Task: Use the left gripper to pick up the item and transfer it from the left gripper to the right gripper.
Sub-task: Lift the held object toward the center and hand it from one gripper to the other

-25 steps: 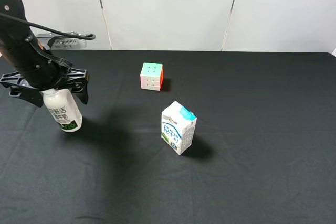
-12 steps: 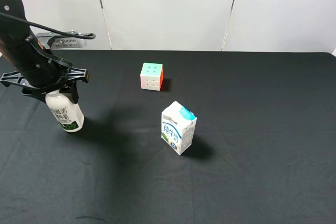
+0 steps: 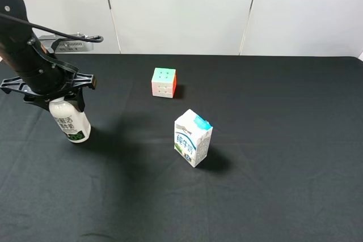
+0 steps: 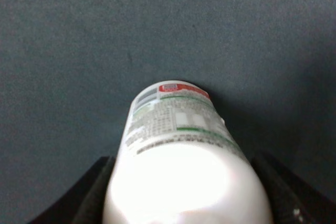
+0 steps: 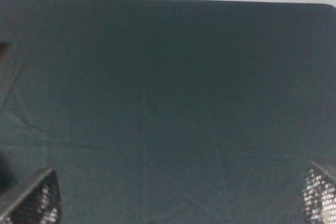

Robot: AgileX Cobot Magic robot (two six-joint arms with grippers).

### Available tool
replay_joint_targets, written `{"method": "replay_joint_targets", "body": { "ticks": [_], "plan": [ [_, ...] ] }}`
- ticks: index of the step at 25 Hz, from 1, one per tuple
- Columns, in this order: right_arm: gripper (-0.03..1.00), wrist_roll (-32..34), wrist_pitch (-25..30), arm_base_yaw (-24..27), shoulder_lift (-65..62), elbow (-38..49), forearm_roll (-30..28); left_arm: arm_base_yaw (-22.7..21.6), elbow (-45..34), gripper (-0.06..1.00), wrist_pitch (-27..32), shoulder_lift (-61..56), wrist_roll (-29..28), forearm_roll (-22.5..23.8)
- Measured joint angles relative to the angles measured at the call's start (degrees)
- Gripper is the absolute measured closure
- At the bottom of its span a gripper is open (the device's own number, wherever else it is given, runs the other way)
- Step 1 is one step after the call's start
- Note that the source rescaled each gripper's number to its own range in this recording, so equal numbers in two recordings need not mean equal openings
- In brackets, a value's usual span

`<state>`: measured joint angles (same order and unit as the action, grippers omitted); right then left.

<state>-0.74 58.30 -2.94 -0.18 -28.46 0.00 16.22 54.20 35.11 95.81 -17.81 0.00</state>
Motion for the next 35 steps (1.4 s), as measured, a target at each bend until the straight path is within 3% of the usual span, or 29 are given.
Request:
{"method": "replay_joint_targets", "body": {
  "ticks": [14,19,25,35],
  "plan": [
    [-0.03,0.0,0.0,0.0,0.0,0.0,0.3,0.0,7.5,0.93,10.9,-3.4,0.2,0.0],
    [-0.03,0.0,0.0,0.0,0.0,0.0,0.3,0.0,8.8,0.93,13.6,-3.6,4.0,-1.5],
    [-0.03,0.0,0.0,0.0,0.0,0.0,0.3,0.0,8.8,0.93,15.1,-4.8,10.1,-8.9],
    [-0.03,0.0,0.0,0.0,0.0,0.0,0.3,0.0,8.8,0.93,15.2,-4.9,22.5,-30.2]
  ]
}}
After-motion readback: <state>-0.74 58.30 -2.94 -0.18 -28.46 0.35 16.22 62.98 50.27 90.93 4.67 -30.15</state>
